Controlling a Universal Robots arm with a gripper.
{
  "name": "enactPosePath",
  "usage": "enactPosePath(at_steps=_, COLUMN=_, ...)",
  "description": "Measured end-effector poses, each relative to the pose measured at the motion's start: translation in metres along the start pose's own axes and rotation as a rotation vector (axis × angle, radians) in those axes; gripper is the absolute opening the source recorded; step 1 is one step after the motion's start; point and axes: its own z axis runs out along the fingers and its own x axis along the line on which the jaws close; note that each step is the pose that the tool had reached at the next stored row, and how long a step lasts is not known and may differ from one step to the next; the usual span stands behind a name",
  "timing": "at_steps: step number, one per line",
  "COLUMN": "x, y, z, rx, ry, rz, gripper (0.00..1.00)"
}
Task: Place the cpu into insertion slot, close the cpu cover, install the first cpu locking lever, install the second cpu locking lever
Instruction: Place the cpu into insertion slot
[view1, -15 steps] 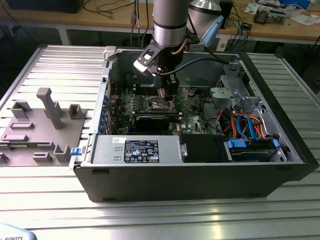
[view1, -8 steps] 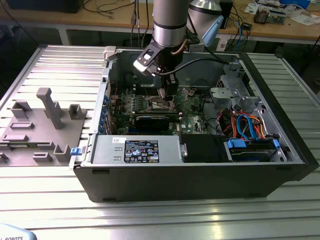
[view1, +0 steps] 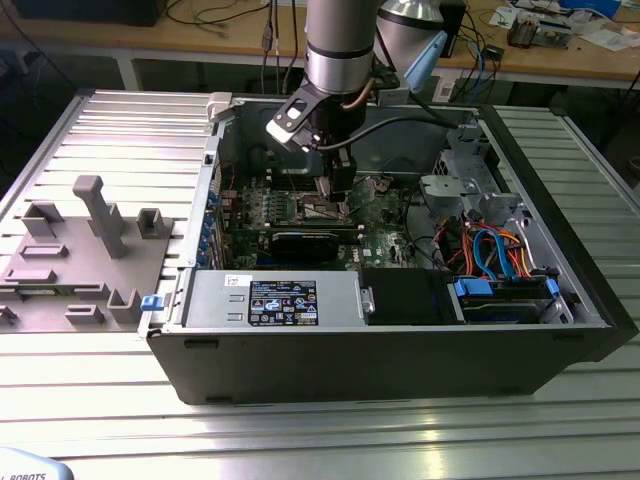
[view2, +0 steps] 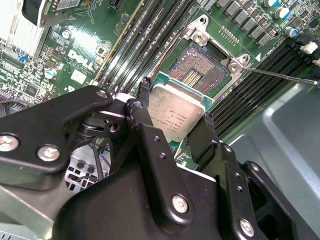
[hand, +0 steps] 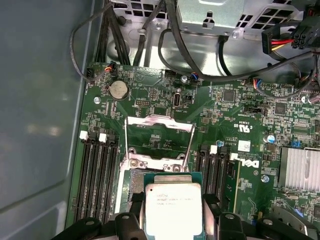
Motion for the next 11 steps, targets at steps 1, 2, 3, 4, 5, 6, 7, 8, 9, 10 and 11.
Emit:
enactPosePath(at_steps=1, x=0.0000, y=0.0000, z=0.0000, rx=0.0000, ry=-0.0002, rz=0.003, gripper=0.55)
enactPosePath(at_steps=2, x=0.0000, y=0.0000, z=0.0001, rx=0.0000, ry=-0.0003, rz=0.005, gripper=0.55)
enactPosePath(at_steps=3, x=0.0000, y=0.0000, z=0.0001, rx=0.0000, ry=-0.0006, rz=0.008, gripper=0.55)
enactPosePath(at_steps=4, x=0.0000, y=0.0000, z=0.0001, rx=-0.0001, ry=-0.0007, rz=0.010, gripper=0.55)
enactPosePath(at_steps=5, x=0.0000, y=0.0000, z=0.0001, rx=-0.0001, ry=-0.0009, rz=0.012, gripper=0.55)
enactPosePath(at_steps=6, x=0.0000, y=0.0000, z=0.0002, rx=-0.0001, ry=-0.0011, rz=0.014, gripper=0.55)
enactPosePath(at_steps=7, x=0.0000, y=0.0000, z=0.0002, rx=-0.0001, ry=-0.0012, rz=0.016, gripper=0.55)
enactPosePath(at_steps=8, x=0.0000, y=0.0000, z=0.0002, rx=-0.0001, ry=-0.0012, rz=0.016, gripper=0.55)
enactPosePath(at_steps=9, x=0.0000, y=0.0000, z=0.0002, rx=-0.0001, ry=-0.0012, rz=0.017, gripper=0.55)
enactPosePath(at_steps=10, x=0.0000, y=0.0000, z=0.0002, rx=-0.0002, ry=-0.0011, rz=0.017, gripper=0.55)
enactPosePath(at_steps=11, x=0.0001, y=0.0000, z=0.0002, rx=-0.0002, ry=-0.0011, rz=0.017, gripper=0.55)
